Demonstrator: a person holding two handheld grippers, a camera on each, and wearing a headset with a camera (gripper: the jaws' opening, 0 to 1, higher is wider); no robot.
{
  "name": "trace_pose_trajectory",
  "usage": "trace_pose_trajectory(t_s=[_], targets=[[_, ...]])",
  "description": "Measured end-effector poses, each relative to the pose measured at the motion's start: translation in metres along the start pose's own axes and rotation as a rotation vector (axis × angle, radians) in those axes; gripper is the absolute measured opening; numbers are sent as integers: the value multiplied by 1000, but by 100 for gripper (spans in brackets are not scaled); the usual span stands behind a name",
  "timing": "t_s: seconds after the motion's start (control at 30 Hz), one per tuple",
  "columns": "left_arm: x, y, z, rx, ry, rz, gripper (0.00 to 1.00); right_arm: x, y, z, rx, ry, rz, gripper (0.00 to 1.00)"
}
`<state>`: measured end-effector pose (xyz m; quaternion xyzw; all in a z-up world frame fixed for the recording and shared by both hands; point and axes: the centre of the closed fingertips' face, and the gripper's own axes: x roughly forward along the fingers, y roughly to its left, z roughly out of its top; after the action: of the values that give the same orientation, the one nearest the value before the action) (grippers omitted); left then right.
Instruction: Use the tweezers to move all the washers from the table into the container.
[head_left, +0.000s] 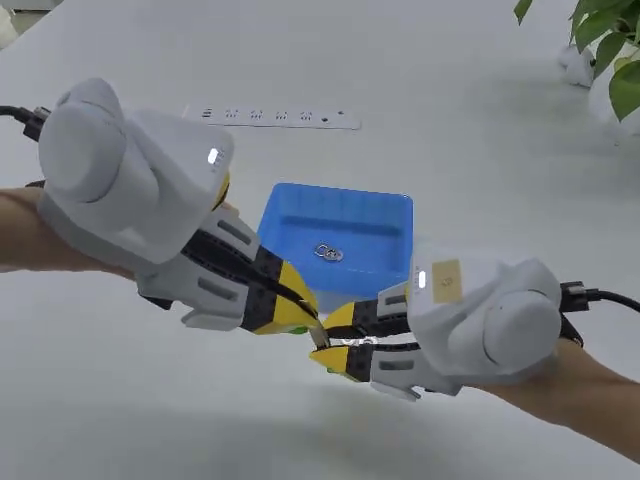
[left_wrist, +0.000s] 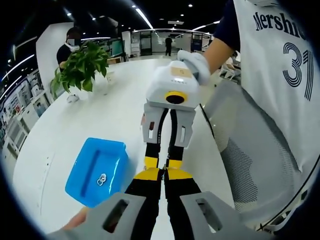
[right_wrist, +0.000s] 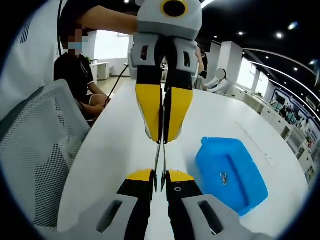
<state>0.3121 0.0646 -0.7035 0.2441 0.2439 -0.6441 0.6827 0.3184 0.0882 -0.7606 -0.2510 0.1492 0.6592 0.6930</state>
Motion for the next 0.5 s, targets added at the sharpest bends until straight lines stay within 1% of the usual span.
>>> trace_pose_trajectory(t_s=[0.07,0.17,0.27,0.33,0.5], targets=[[-1,7,-4,-13,0,9,6,5,-5,-1,-12,8,-7,11],[-1,13,-6,-6,6,19,6,9,-12,-2,-25,15,-19,11],[-1,20,-7,-9,2,26,6,10,-18,-3,-16,13,-29,11],[-1,21,-8,-3,7,28,6,12,-21,-3,-4,9,-34,11],[0,22,-10,5,21,18,6,14,-20,-4,-6,11,-32,11]])
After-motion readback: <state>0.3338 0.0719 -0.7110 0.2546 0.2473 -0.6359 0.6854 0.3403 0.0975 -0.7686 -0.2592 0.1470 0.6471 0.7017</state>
